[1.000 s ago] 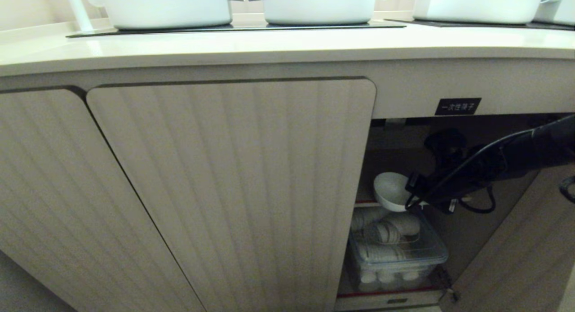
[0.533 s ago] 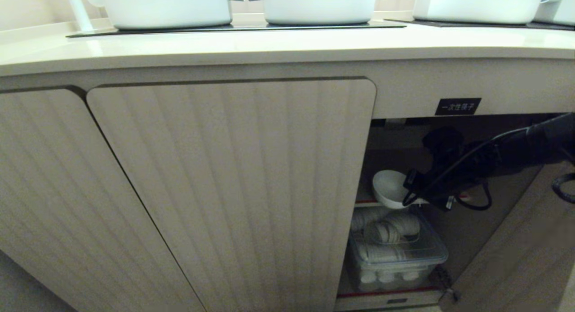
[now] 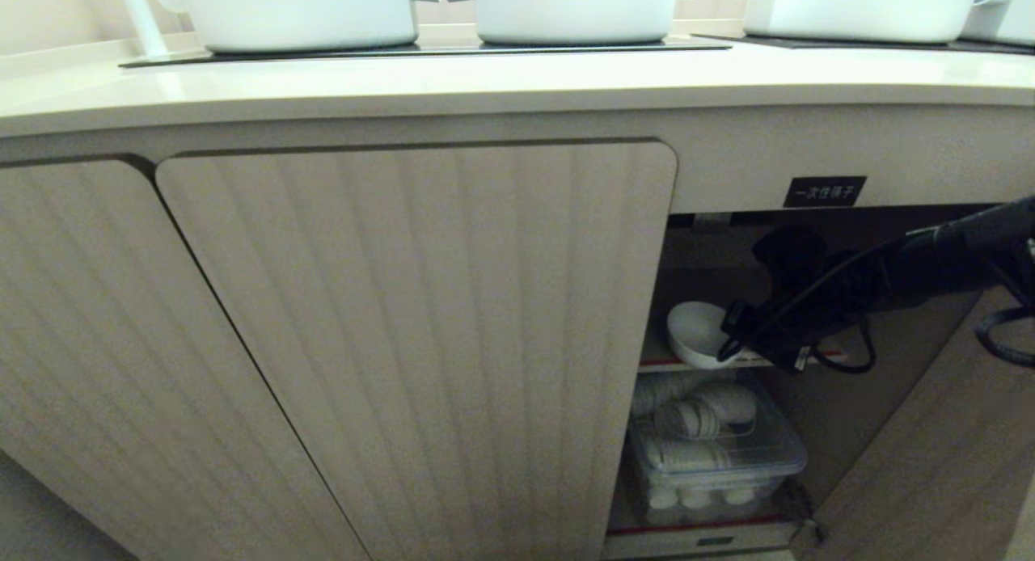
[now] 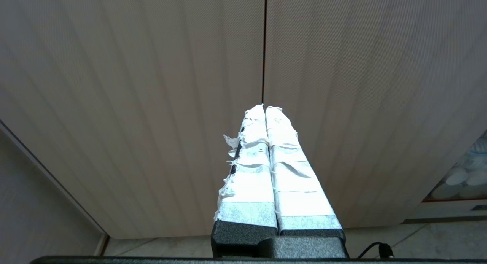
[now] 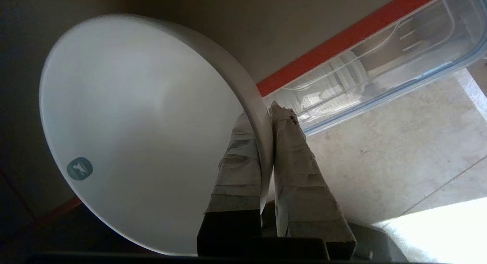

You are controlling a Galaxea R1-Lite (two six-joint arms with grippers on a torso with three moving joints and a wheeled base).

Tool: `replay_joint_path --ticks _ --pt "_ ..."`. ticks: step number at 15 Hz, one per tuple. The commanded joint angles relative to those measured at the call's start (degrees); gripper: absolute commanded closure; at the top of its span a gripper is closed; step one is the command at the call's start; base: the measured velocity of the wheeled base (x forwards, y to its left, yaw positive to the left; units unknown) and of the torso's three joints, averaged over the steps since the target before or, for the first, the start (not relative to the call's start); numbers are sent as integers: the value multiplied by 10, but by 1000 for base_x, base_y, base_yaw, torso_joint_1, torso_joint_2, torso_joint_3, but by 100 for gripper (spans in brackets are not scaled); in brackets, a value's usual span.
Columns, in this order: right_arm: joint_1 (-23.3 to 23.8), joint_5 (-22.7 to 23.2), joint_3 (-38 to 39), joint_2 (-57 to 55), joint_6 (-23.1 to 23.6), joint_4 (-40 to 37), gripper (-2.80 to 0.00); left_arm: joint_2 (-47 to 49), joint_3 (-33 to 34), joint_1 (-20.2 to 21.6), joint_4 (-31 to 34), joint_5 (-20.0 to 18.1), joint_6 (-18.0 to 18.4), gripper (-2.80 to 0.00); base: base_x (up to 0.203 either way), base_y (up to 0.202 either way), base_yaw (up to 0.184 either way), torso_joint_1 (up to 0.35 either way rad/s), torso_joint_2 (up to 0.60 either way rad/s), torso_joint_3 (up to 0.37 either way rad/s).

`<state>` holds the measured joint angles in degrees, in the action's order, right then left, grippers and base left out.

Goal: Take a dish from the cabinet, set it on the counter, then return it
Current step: Put it back into the cabinet

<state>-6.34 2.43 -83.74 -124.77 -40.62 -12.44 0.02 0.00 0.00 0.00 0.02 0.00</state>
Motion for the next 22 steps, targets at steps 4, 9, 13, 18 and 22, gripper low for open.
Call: replay_joint_path --ticks 4,9,13,18,22 --pt "0 25 -35 -14 -14 -6 0 0 0 0 0 1 0 0 0 0 0 0 0 0" --pt "1 24 -65 -30 -14 -7 0 0 0 0 0 1 0 0 0 0 0 0 0 0" --pt "6 22 -83 -43 -13 -7 0 0 0 0 0 1 0 0 0 0 0 0 0 0" --pt "21 21 -111 -60 -10 -21 0 0 0 0 0 0 0 0 0 0 0 0 0 0" --pt "26 21 -136 -67 2 -52 0 0 0 0 0 0 0 0 0 0 0 0 0 0"
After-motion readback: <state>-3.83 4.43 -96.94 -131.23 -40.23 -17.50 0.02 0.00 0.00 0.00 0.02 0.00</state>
